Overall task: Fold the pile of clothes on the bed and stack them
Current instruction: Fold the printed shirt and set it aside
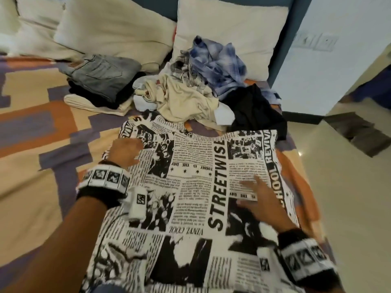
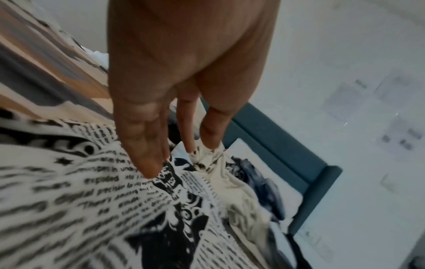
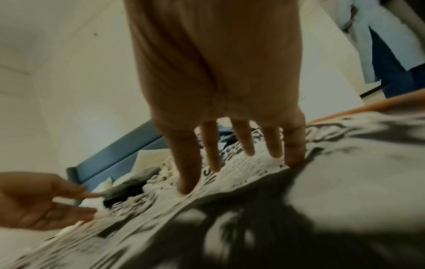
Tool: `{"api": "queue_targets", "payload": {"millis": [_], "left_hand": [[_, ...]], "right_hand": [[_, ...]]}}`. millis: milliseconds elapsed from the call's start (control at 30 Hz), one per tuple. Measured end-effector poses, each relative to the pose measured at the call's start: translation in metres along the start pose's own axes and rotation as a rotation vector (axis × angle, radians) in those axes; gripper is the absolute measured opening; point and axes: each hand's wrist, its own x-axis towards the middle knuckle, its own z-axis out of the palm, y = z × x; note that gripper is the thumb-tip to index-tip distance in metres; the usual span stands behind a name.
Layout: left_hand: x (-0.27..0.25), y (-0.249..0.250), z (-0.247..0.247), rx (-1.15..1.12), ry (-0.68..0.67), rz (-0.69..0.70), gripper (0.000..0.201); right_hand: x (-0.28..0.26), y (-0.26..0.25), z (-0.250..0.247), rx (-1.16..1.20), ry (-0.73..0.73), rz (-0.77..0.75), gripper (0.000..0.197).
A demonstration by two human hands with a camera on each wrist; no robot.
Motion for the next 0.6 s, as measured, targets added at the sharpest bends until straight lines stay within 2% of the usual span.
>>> {"api": "queue_targets", "payload": {"millis": [100, 167, 233, 300, 333, 400, 467, 533, 600], "left_hand": [[-0.078, -0.012, 0.004, -0.13, -0.15, -0.087, 0.013], [-0.129, -0.027, 0.013, -0.245, -0.266, -0.234, 0.009], [-0.172, -0.049, 0.028, -0.256, -0.213, -0.38, 0.009], [-0.212, -0.073, 0.044, -0.289, -0.151, -0.474, 0.006], [-0.224, -0.087, 0.051, -0.313, -0.116, -0.507, 0.004], [-0.241, -0.111, 0.052, -0.387, 0.02, -0.521, 0.011], [-0.25, -0.133, 0.045, -0.34, 0.139, -0.497, 0.007], [-0.253, -0.15, 0.034, -0.308, 0.272, -0.527, 0.023], [-0.26, -0.154, 0.022, -0.153, 0.303, -0.49, 0.063]], "right_hand": [[-0.078, -0.006, 0.026, -0.013, -0.244, -0.109, 0.053], [-0.108, -0.002, 0.045, -0.081, -0.347, -0.095, 0.044], [-0.134, -0.005, 0.055, -0.091, -0.382, -0.077, 0.033], [-0.154, -0.009, 0.06, -0.137, -0.374, -0.084, 0.038], [-0.162, -0.013, 0.061, -0.204, -0.363, -0.096, 0.047], [-0.175, -0.017, 0.063, -0.3, -0.328, -0.091, 0.057], [-0.184, -0.017, 0.065, -0.277, -0.252, -0.051, 0.039], [-0.19, -0.011, 0.066, -0.196, -0.176, 0.004, 0.027], [-0.196, -0.007, 0.066, -0.15, -0.141, 0.04, 0.027]]}}
